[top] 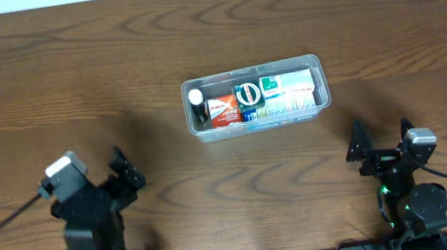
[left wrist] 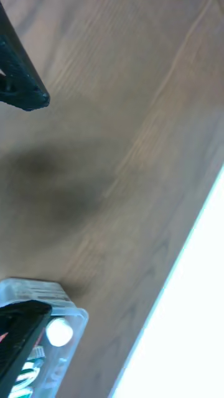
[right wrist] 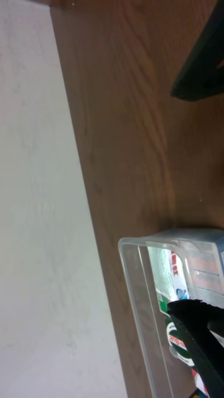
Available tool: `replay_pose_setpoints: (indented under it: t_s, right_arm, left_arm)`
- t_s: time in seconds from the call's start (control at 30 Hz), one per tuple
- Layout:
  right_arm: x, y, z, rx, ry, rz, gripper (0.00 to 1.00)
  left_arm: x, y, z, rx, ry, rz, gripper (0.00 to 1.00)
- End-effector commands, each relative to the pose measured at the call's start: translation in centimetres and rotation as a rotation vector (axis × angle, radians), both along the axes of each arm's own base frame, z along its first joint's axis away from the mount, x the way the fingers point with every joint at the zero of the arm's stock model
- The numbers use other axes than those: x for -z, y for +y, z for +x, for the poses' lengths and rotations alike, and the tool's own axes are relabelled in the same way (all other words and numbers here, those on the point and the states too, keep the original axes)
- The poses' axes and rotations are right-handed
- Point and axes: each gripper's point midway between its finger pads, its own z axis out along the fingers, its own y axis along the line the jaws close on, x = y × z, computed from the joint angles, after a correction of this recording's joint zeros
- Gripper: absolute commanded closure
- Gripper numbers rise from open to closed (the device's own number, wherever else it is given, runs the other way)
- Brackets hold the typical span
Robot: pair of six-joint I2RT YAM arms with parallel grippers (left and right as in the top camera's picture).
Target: Pack container
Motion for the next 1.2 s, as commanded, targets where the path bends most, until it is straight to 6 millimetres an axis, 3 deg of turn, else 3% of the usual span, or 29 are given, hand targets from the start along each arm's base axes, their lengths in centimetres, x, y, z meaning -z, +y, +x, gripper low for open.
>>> replay_pose_setpoints:
  t_s: [0.0,0.27,0.43,0.87,1.17]
  right_arm:
    - [0.1,-0.1,0.0,0.003,0.0,-0.012,0.01]
    - [0.1,-0.1,0.0,0.003,0.0,-0.012,0.01]
    - [0.1,-0.1,0.0,0.003,0.0,-0.012,0.01]
    - [0.1,-0.1,0.0,0.003,0.0,-0.012,0.01]
    - [0.1,-0.1,0.0,0.003,0.0,-0.012,0.01]
  left_arm:
    - [2.3,0.1,0.1,-0.005,-0.058,-0.012,0.02]
    - [3.5,-2.1,2.2,0.1,-0.3,-0.104,0.02]
    - [4.4,-2.1,2.5,0.122,-0.386,-0.128,0.02]
    - [6.1,-1.9,2.1,0.126,-0.417,-0.1,0.02]
    - [8.4,-1.7,1.9,0.174,-0.315,0.006,0.02]
